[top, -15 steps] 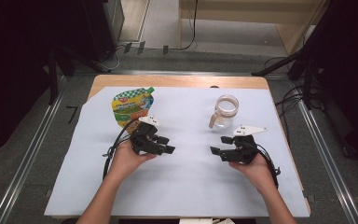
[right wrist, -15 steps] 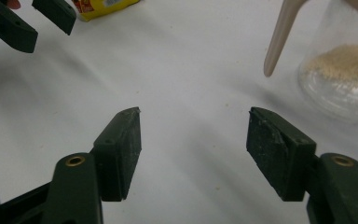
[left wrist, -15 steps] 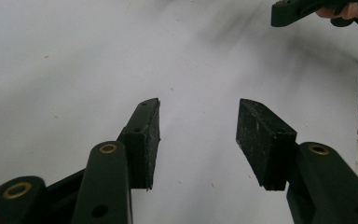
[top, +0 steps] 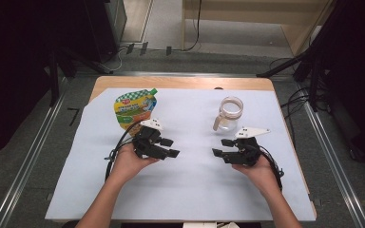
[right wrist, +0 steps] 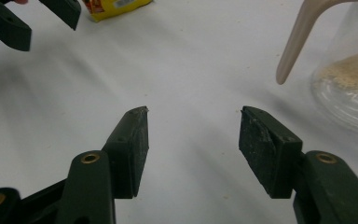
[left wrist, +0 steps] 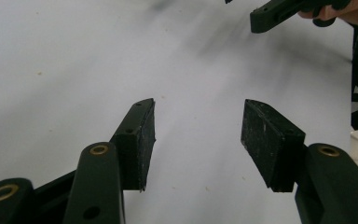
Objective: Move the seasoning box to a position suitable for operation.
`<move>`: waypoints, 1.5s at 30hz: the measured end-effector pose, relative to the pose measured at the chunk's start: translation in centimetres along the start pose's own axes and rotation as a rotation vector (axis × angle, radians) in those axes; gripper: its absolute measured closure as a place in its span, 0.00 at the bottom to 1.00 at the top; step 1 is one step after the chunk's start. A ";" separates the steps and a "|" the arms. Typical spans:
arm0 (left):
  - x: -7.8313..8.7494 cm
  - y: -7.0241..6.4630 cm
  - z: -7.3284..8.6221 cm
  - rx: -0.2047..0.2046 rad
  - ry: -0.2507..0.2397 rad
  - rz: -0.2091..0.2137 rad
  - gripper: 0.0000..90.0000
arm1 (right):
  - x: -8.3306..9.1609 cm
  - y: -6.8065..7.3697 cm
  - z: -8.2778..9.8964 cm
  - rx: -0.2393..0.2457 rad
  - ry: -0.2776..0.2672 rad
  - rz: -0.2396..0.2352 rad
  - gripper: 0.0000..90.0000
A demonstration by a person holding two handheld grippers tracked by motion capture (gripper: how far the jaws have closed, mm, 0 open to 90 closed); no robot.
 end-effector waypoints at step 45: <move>0.8 -0.3 -0.4 -0.061 -0.034 -0.035 0.40 | 1.6 -6.6 -0.8 -0.058 -0.045 0.171 0.34</move>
Point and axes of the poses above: each handheld gripper's, and its own axes: x roughly backward along the jaws, z roughly out of its underside, y roughly to its left, the point moved 10 cm from there along -x, roughly forward along the jaws, and after that the axes turned 2 degrees about -y, right-handed, at the moved point
